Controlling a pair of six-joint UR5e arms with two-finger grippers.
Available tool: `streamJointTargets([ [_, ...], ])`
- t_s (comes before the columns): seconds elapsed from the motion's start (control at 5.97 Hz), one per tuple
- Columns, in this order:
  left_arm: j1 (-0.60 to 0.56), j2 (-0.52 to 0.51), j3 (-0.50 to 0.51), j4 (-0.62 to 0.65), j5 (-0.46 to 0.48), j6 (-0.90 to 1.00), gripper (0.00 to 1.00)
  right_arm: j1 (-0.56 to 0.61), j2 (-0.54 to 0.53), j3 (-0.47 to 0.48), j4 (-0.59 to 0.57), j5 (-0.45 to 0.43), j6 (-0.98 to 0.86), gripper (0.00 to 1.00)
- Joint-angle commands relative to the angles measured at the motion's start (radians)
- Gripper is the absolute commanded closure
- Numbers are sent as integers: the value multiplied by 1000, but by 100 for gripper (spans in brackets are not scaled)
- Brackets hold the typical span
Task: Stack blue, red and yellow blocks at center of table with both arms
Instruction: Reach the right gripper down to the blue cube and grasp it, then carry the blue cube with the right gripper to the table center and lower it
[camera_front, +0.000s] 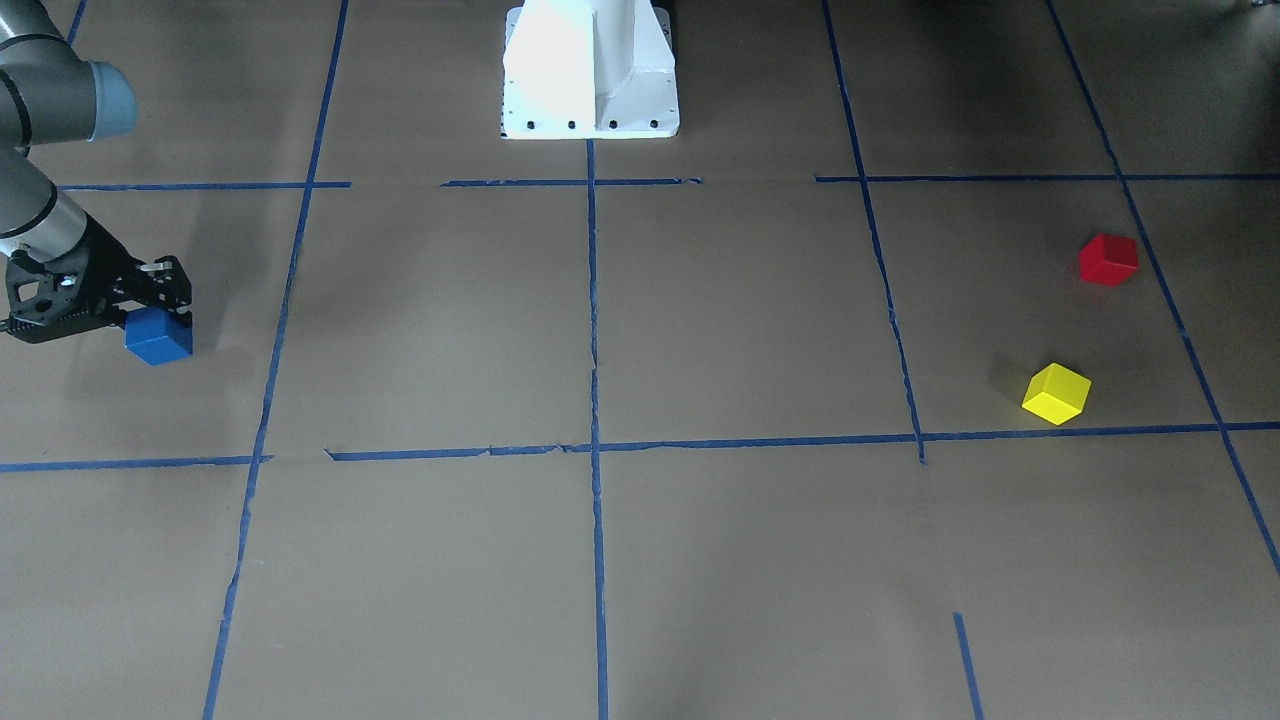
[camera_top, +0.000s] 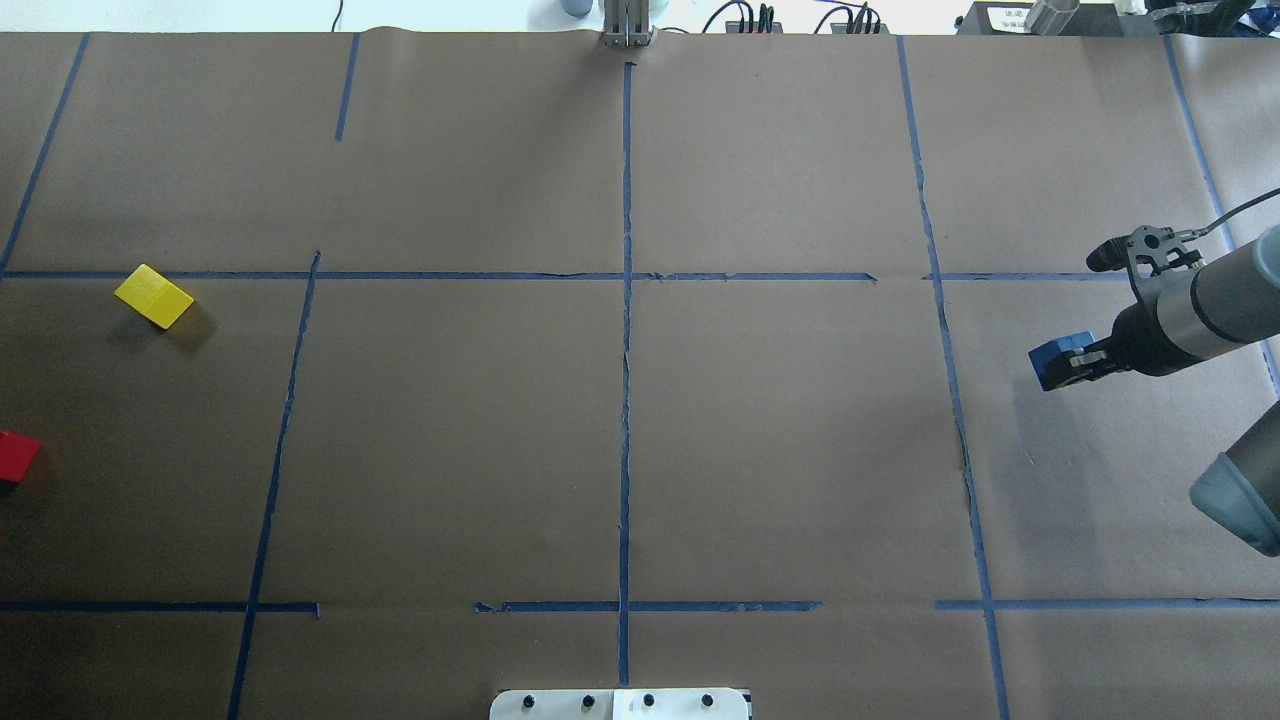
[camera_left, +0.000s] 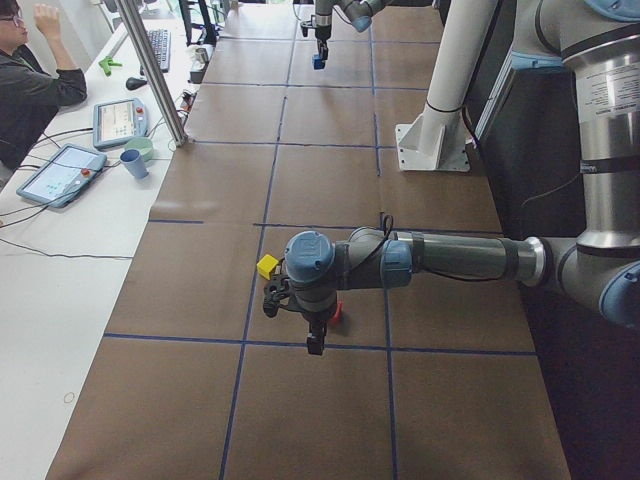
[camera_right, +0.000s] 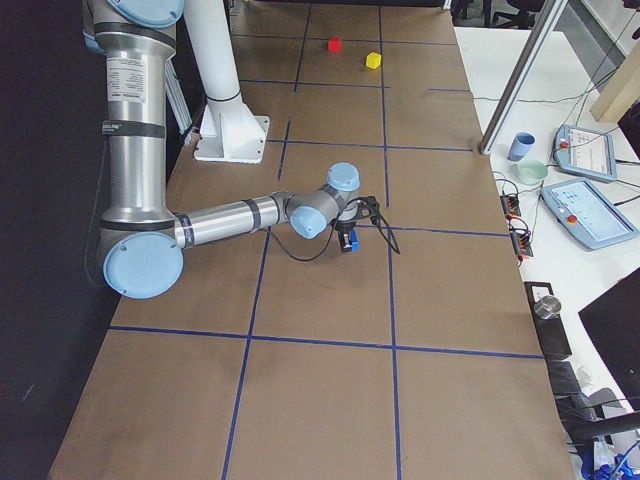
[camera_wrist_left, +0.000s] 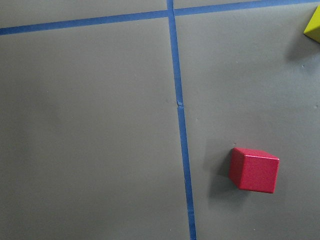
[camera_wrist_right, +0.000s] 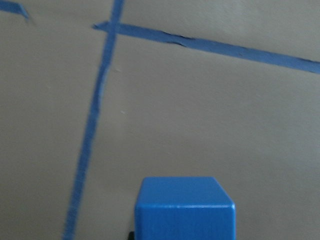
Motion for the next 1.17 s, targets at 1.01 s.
streamJointTargets([
  [1.01, 2, 0, -1, -2, -2, 0, 0, -402, 856, -348, -495, -254, 538, 92],
])
